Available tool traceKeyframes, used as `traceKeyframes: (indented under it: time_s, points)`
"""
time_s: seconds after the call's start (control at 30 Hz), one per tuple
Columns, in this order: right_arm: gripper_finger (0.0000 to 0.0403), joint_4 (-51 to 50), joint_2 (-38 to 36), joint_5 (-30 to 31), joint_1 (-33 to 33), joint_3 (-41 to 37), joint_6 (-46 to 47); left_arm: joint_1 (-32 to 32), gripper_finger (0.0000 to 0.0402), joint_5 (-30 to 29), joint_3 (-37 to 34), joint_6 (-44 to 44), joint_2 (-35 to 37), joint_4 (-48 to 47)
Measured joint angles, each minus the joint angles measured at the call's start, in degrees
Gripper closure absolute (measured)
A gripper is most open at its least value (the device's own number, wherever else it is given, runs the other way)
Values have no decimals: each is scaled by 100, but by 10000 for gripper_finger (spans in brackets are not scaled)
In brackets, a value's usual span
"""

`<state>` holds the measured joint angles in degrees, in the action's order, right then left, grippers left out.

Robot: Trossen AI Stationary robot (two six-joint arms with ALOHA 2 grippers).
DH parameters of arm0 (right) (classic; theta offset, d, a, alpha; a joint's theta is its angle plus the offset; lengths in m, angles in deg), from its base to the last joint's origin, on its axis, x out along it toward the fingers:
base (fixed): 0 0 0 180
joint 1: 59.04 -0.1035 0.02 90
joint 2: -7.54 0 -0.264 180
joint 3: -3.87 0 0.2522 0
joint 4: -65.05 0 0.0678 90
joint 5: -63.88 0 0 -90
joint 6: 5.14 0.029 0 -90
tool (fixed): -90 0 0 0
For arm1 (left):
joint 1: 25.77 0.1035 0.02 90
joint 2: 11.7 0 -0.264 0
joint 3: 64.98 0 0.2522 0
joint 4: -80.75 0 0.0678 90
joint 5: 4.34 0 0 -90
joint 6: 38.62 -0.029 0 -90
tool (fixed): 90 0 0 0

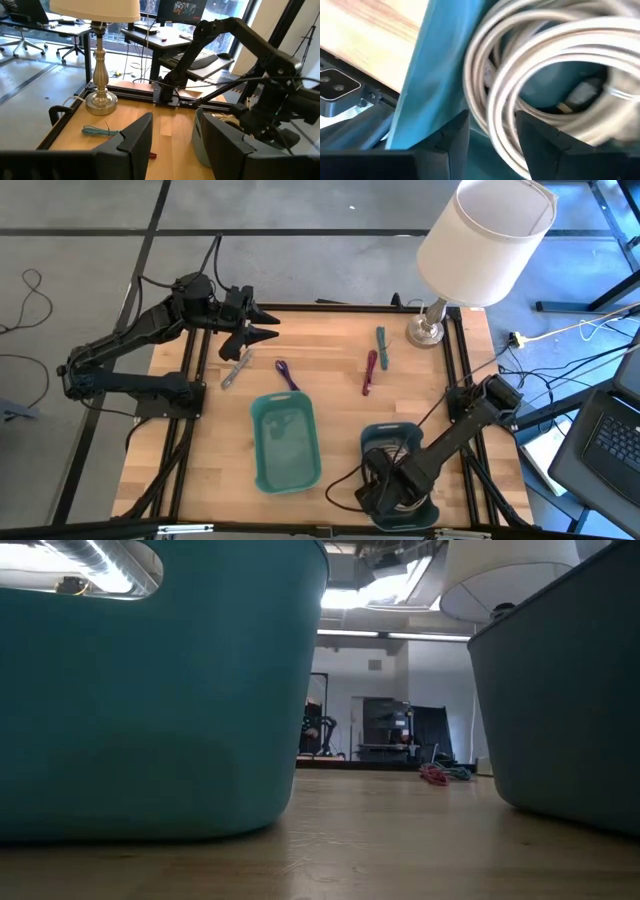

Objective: Pick and place USB-C Cables
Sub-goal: Put the black and blue USB cable into the green bin

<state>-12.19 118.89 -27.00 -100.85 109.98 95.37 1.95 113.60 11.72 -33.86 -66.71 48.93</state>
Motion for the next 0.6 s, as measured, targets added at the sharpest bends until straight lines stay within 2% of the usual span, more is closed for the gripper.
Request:
traceKeyframes:
  time_s: [0.13,0.3,0.37,0.47,0.6]
  points:
    - [235,-1111,0,297,28,576,0,0,240,0,0,0,0,2]
    - [240,-2352,0,1116,130,1456,-24,0,240,0,0,55,0,33]
    - [241,-2711,0,1621,225,1835,-60,0,240,0,0,137,0,96]
    - [241,-2589,-53,2811,420,2232,-595,0,240,0,0,191,0,106]
    - [241,-2360,-76,3923,786,2715,-1483,1,240,0,0,197,0,-88]
